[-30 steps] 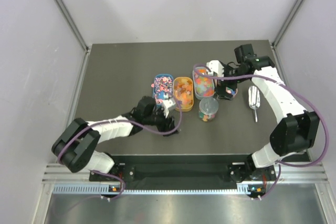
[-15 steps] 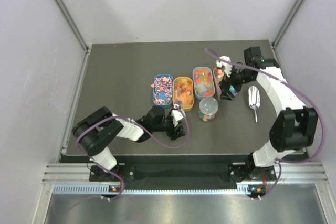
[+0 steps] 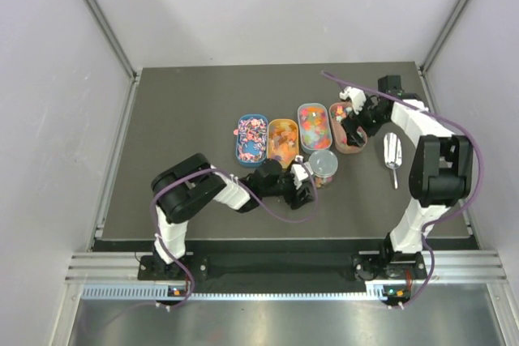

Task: Pack the candies
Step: Screw the bottle lid onto the packing bottle.

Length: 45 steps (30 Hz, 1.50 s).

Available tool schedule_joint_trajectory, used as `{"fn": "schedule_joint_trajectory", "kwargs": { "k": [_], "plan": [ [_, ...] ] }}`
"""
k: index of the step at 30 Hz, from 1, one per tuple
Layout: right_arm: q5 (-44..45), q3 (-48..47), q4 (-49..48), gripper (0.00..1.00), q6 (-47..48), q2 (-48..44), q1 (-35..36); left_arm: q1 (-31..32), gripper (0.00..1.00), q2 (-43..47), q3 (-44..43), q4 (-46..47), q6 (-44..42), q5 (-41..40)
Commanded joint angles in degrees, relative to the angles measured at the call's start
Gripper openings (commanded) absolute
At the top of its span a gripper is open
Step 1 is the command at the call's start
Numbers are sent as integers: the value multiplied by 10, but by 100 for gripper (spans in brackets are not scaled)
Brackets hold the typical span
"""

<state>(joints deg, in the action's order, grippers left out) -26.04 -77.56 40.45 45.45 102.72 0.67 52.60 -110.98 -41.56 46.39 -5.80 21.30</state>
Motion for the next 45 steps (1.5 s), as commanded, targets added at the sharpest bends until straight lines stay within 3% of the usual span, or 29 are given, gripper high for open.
{"fn": "schedule_joint_trajectory", "kwargs": {
  "k": [1,9,16,22,33,41,45],
  "plan": [
    [42,-10,-65,100,-5,20,15,4,72,-55,-1,-82,28,-13],
    [-1,10,-61,100,39,36,20,24,73,-113,-44,-82,40,-34],
    [14,26,-63,100,62,1,20,52,77,-106,16,-7,38,-100],
    [39,17,-28,100,71,-20,20,51,78,-114,38,5,33,-118],
    [58,100,-25,100,84,-99,49,34,80,-172,3,5,48,-141],
    [66,117,-34,100,76,-89,81,28,81,-202,-13,13,42,-155],
    [71,130,-43,100,75,-89,97,31,92,-226,-37,-20,22,-182]
  ]
}}
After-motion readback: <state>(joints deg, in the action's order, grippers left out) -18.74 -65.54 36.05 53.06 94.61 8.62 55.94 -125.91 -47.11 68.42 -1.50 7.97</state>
